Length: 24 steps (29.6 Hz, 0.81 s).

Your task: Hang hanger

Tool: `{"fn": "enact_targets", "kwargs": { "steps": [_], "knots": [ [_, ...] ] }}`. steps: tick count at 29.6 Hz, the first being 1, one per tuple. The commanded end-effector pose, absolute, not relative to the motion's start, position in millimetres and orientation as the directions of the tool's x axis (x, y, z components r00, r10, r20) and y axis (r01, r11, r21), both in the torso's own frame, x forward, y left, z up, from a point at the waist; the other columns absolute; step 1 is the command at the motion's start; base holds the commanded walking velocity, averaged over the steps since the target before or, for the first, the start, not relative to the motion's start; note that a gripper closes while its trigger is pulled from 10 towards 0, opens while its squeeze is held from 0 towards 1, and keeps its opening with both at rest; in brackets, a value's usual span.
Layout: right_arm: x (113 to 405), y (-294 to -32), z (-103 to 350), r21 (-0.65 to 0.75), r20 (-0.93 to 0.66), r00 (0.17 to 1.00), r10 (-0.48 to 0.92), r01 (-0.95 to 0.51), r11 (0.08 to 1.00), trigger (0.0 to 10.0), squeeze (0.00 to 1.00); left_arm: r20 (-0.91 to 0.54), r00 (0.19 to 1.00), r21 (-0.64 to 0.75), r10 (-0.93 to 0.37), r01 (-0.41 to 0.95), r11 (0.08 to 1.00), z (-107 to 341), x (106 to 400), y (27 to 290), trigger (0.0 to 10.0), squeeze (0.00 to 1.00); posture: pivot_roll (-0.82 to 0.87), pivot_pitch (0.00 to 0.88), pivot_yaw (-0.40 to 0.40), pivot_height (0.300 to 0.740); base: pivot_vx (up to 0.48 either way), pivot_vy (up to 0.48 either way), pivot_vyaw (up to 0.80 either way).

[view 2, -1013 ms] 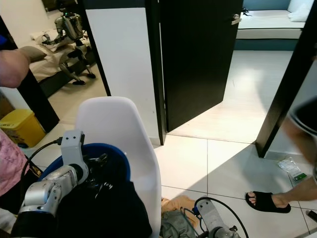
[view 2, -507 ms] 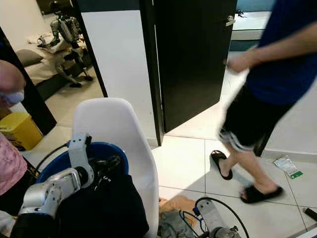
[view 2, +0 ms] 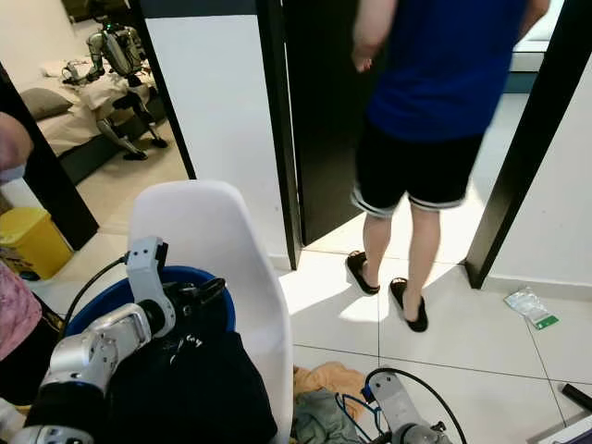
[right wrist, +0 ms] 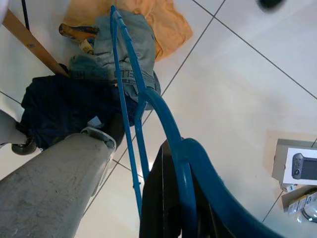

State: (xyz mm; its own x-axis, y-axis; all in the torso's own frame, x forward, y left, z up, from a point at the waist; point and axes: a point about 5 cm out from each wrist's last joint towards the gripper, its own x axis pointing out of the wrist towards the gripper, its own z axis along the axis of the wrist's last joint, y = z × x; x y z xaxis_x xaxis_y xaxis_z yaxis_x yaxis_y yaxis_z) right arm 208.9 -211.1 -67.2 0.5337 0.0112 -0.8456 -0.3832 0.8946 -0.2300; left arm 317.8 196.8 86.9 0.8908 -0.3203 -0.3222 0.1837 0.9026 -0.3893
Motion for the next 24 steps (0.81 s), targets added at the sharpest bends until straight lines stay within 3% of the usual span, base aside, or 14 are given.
{"fn": "enact_targets", "kwargs": {
  "steps": [1, 10, 13, 14, 15, 16, 24],
  "knots": [
    [210.3, -210.0, -66.7, -0.228, -0.848, 0.530, 0.015, -0.389, 0.893, 10.0, 0.00, -0.337, 0.901, -0.370, -0.273, 0.140, 0.919, 84.8, 320.0, 206.7, 10.0, 0.00, -0.01, 0.000, 0.016, 0.740, 0.000, 0.000, 0.00],
    [214.1, -208.4, -64.9, -0.232, -0.847, 0.531, 0.016, -0.397, 0.888, 10.0, 0.00, -0.379, 0.883, -0.421, -0.276, 0.101, 0.902, 64.2, 327.4, 202.7, 10.0, 0.00, -0.03, 0.000, 0.012, 0.740, 0.000, 0.000, 0.00],
    [216.1, -207.6, -64.0, -0.233, -0.845, 0.534, 0.016, -0.396, 0.888, 10.0, 0.00, -0.361, 0.893, -0.460, -0.268, 0.080, 0.884, 67.3, 331.8, 208.7, 10.0, 0.00, -0.03, 0.040, 0.012, 0.740, 0.000, 0.000, 0.00],
    [216.5, -207.2, -63.8, -0.233, -0.845, 0.534, 0.017, -0.397, 0.888, 10.0, 0.00, -0.358, 0.890, -0.472, -0.282, 0.088, 0.877, 67.8, 332.3, 209.5, 10.0, 0.78, -0.03, 0.033, 0.013, 0.740, 0.000, 0.000, 0.00],
    [216.5, -207.2, -63.8, -0.233, -0.845, 0.534, 0.017, -0.397, 0.888, 10.0, 0.00, -0.358, 0.890, -0.472, -0.282, 0.088, 0.877, 67.8, 332.3, 209.5, 10.0, 0.78, -0.03, 0.033, 0.013, 0.740, 0.000, 0.000, 0.00],
    [216.6, -207.2, -63.8, -0.233, -0.846, 0.534, 0.017, -0.398, 0.887, 10.0, 0.00, -0.357, 0.887, -0.473, -0.293, 0.098, 0.875, 68.1, 332.3, 209.5, 10.0, 0.95, -0.03, 0.037, 0.016, 0.740, 0.000, 0.000, 0.00],
    [215.1, -208.2, -64.5, -0.237, -0.847, 0.532, 0.011, -0.396, 0.887, 10.0, 0.00, -0.386, 0.876, -0.457, -0.288, 0.089, 0.885, 59.4, 330.5, 213.3, 10.0, 1.00, -0.04, 0.043, 0.009, 0.740, 0.000, 0.000, 0.00]
  ]
}}
